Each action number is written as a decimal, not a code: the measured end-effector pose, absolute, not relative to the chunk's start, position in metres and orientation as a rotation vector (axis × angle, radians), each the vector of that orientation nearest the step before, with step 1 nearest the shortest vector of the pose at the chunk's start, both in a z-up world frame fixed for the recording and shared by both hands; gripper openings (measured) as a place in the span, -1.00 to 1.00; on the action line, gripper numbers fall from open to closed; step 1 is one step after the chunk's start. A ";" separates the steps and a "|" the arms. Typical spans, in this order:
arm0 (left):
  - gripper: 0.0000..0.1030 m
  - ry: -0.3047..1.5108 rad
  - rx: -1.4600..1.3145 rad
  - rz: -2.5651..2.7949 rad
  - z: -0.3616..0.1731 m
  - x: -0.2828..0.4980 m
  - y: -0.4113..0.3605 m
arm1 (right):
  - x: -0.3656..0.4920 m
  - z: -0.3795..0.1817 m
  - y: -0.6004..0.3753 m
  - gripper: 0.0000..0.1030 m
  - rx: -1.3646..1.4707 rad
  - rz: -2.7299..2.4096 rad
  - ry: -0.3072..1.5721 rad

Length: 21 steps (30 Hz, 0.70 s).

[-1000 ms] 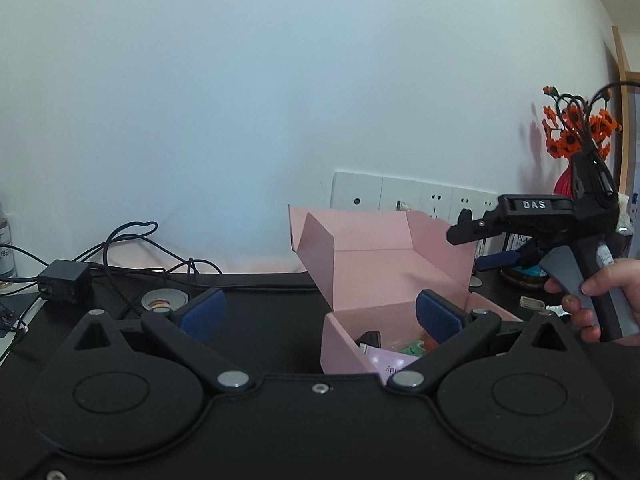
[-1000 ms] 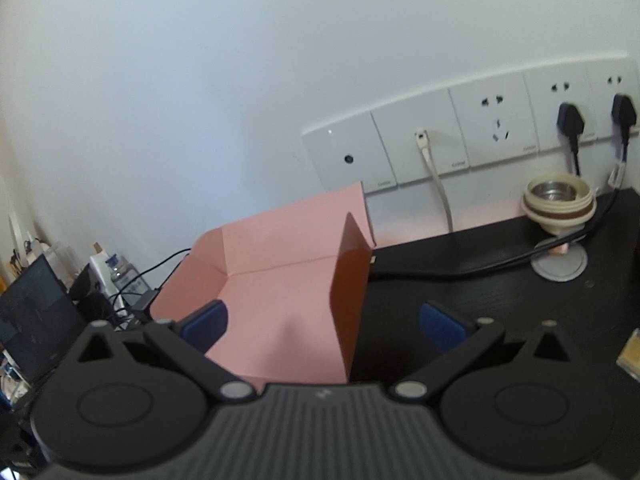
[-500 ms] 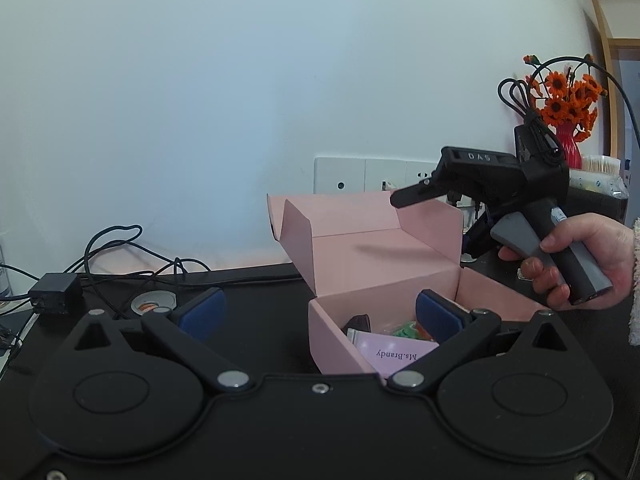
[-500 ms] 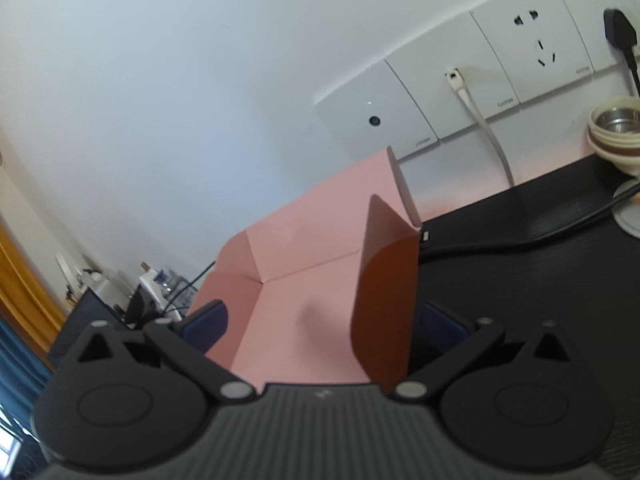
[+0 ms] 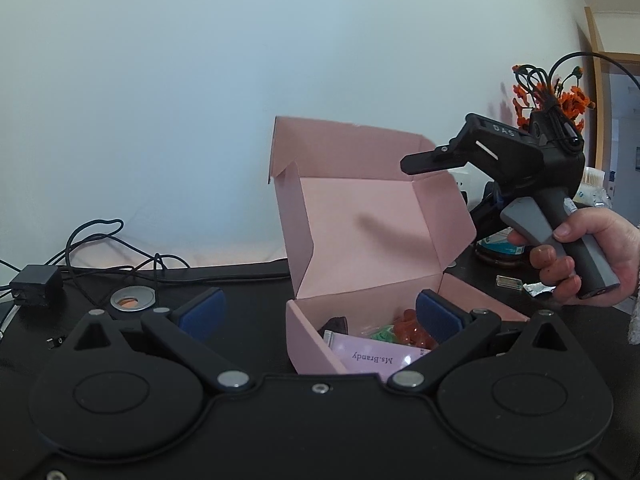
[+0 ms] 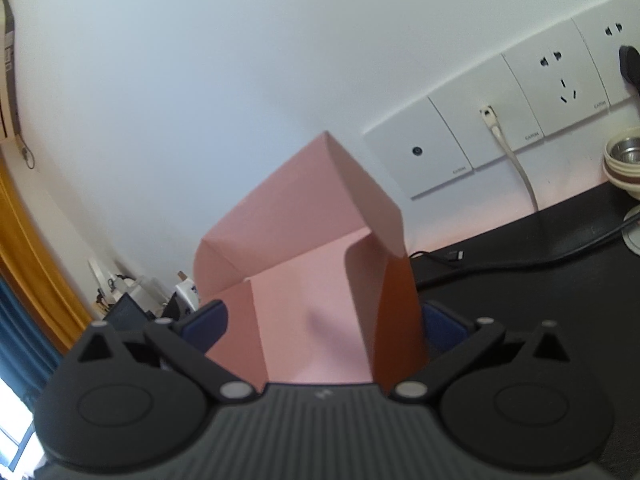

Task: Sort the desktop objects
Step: 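Grasp the pink box lid edge with the right gripper, then swing the held lid over the box opening with the right gripper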

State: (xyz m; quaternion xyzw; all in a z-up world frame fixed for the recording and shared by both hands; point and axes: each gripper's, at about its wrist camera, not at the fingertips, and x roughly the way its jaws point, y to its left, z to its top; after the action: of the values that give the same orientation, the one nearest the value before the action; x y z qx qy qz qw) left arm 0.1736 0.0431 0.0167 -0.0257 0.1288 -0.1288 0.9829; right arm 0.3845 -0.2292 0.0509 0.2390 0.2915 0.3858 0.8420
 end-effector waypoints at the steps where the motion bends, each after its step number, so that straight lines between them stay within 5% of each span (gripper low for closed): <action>1: 1.00 0.253 -0.048 -0.262 0.017 0.173 0.043 | 0.381 0.052 -0.231 0.99 0.503 0.818 0.611; 21: 1.00 0.202 0.028 -0.371 0.011 0.170 0.020 | 0.337 0.055 -0.231 0.99 0.459 0.857 0.596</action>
State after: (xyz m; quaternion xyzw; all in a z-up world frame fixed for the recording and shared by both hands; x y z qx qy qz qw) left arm 0.1697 0.0197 0.0113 0.0141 0.1003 -0.1843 0.9776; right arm 0.3374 -0.2310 0.0548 0.2172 0.2823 0.4058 0.8417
